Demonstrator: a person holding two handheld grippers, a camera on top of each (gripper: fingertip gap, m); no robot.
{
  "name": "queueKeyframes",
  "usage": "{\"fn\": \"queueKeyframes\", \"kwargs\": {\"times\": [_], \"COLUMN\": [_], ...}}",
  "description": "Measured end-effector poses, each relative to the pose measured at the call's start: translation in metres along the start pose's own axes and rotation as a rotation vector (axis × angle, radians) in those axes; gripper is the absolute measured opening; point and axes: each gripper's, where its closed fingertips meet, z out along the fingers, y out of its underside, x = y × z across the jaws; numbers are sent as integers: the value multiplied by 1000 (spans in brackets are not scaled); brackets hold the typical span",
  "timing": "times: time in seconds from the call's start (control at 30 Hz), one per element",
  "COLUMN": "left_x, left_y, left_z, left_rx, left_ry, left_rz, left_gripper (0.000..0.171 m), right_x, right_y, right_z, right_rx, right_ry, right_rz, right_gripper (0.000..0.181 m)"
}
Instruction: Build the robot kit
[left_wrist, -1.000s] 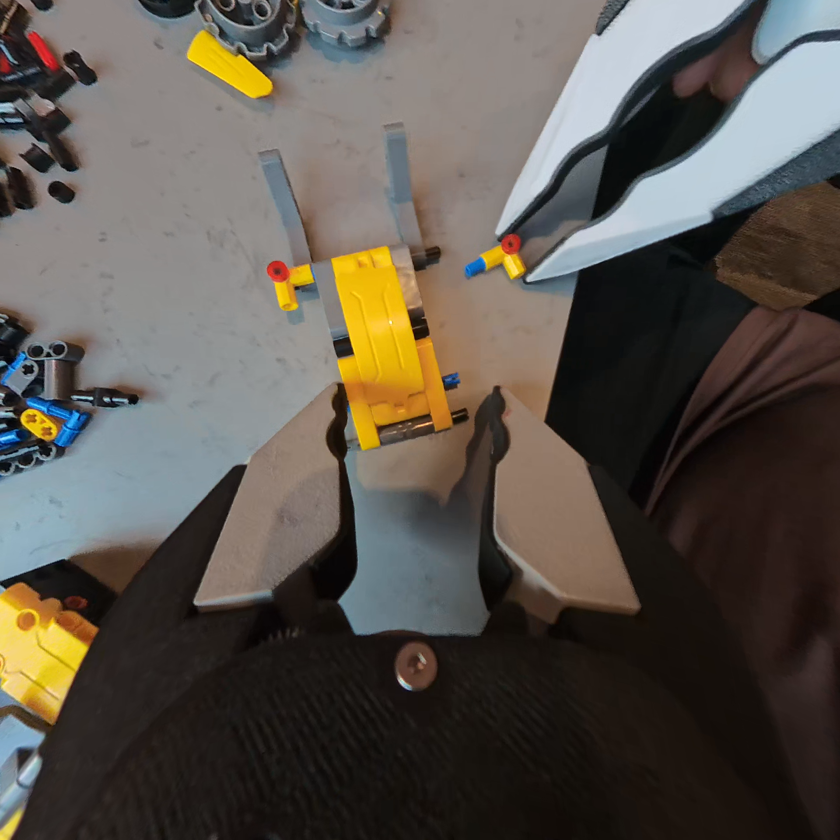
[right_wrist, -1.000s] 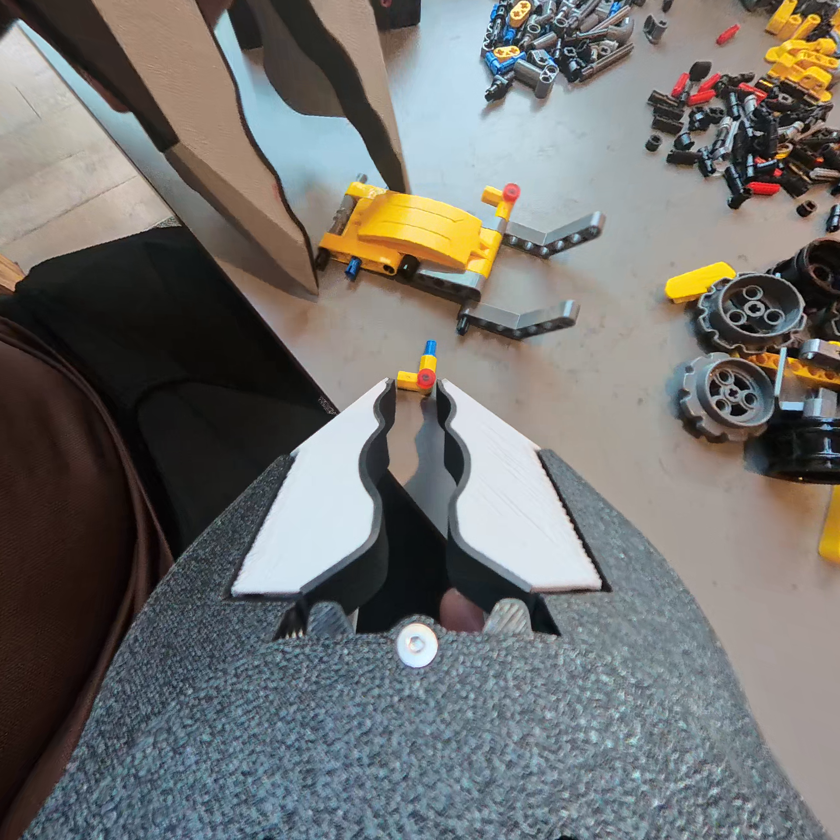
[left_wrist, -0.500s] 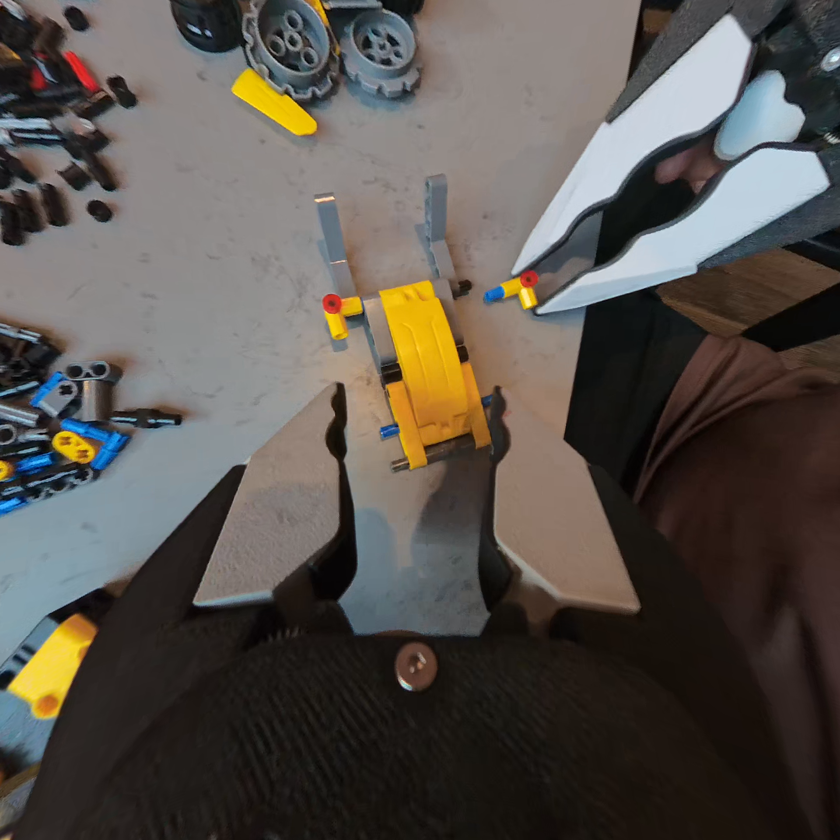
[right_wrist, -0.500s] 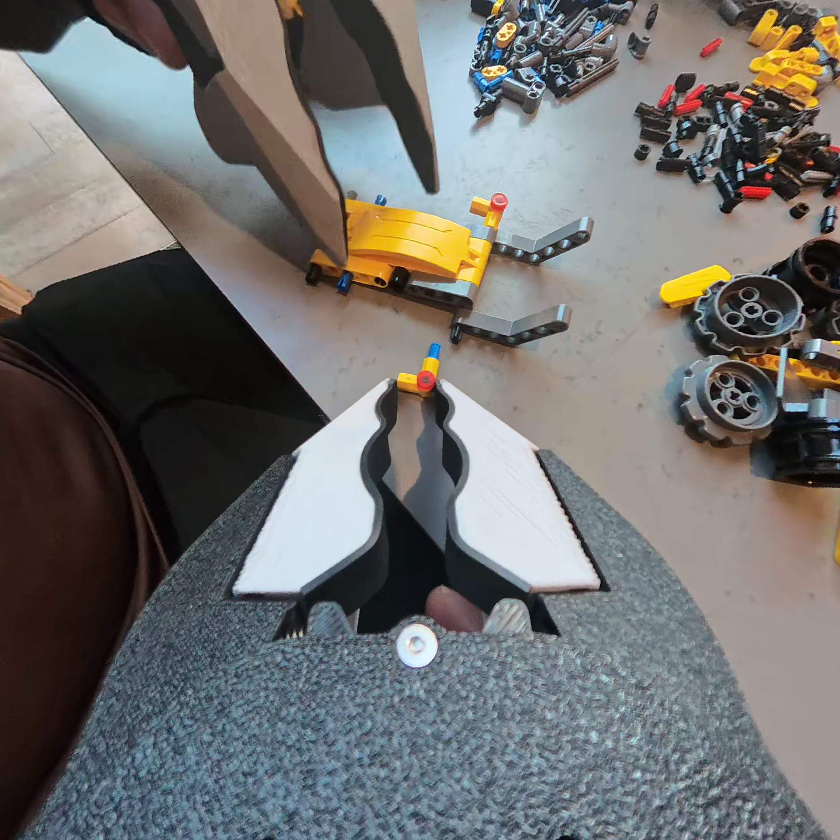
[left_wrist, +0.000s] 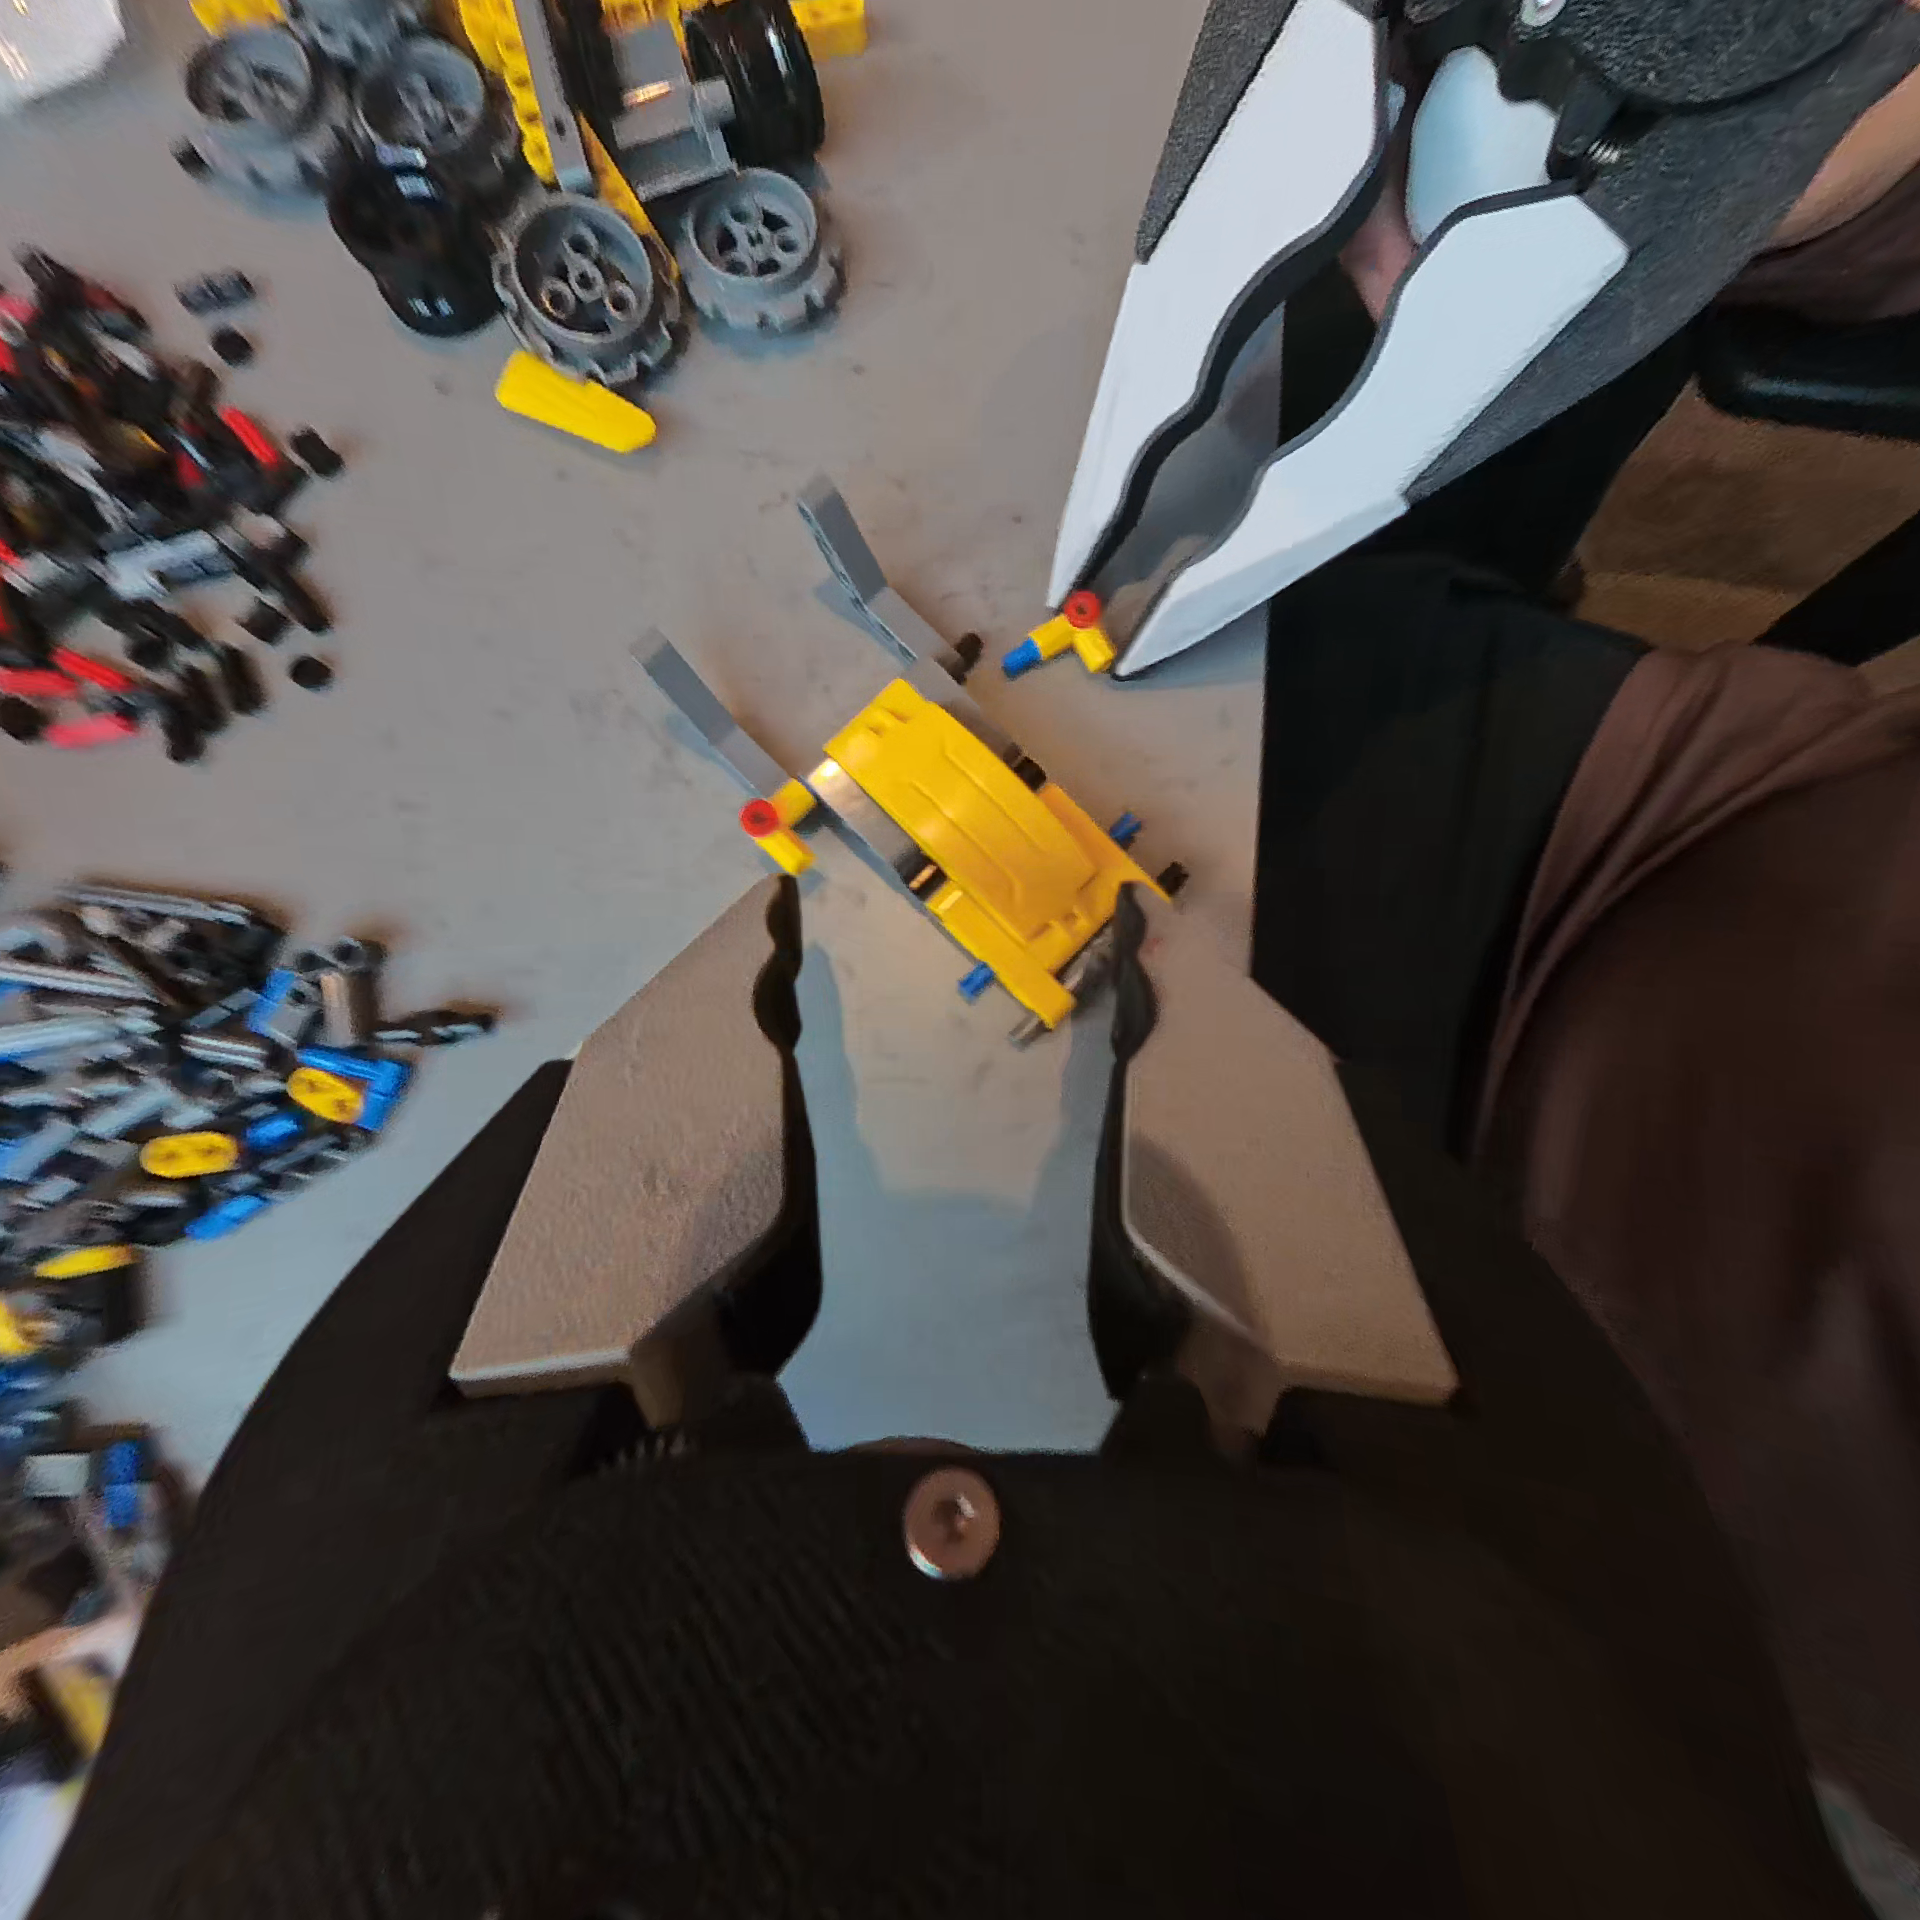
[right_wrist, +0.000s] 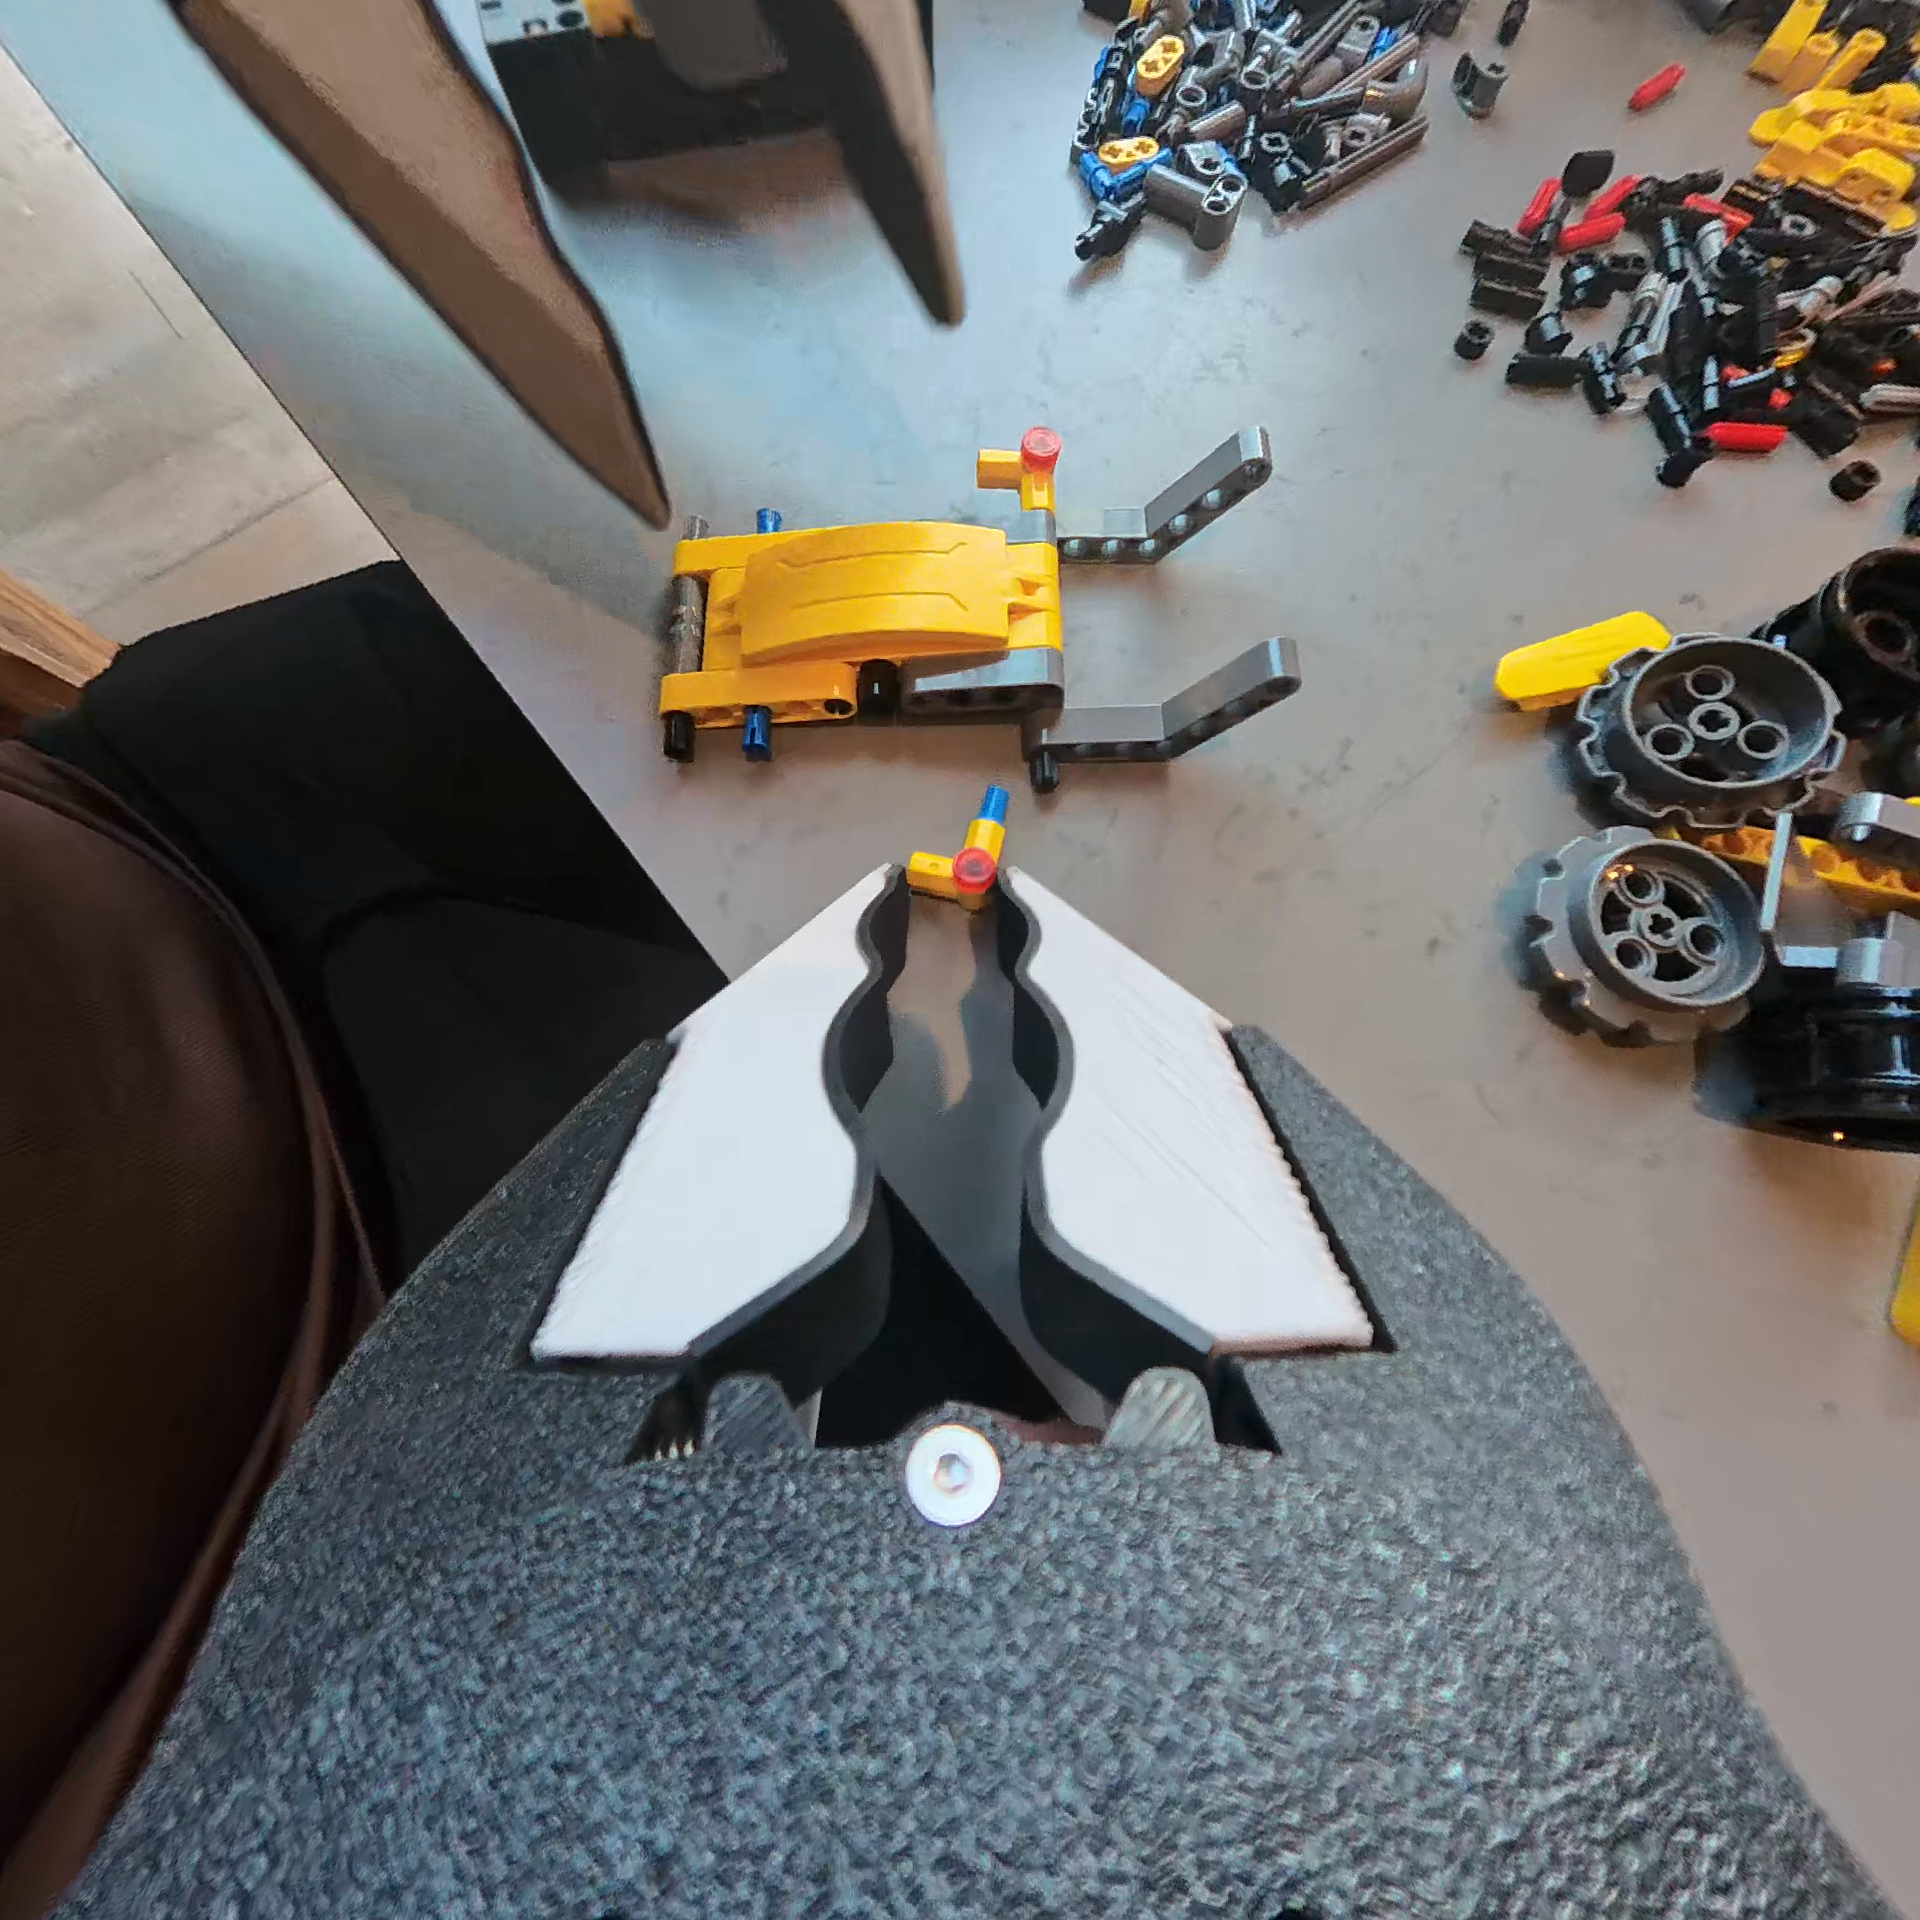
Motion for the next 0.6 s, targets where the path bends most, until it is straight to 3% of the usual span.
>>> {"fn": "queueKeyframes", "kwargs": {"times": [0.13,0.27,0.5,0.6], "left_x": [-1,-5,1,6], "left_y": [-12,-3,8,11], "left_z": [2,9,24,30], "left_rx": [7,-77,-214,-247], "left_ry": [117,204,321,338], "left_rz": [222,443,619,645], "left_gripper": [66,79,92,94], "right_x": [2,3,3,3], "right_y": [2,4,1,1], "right_z": [-3,-8,-1,0], "right_rx": [-10,-13,-14,-8], "right_ry": [6,10,27,9], "right_rz": [-3,2,40,33], "right_gripper": [24,27,31,15]}}
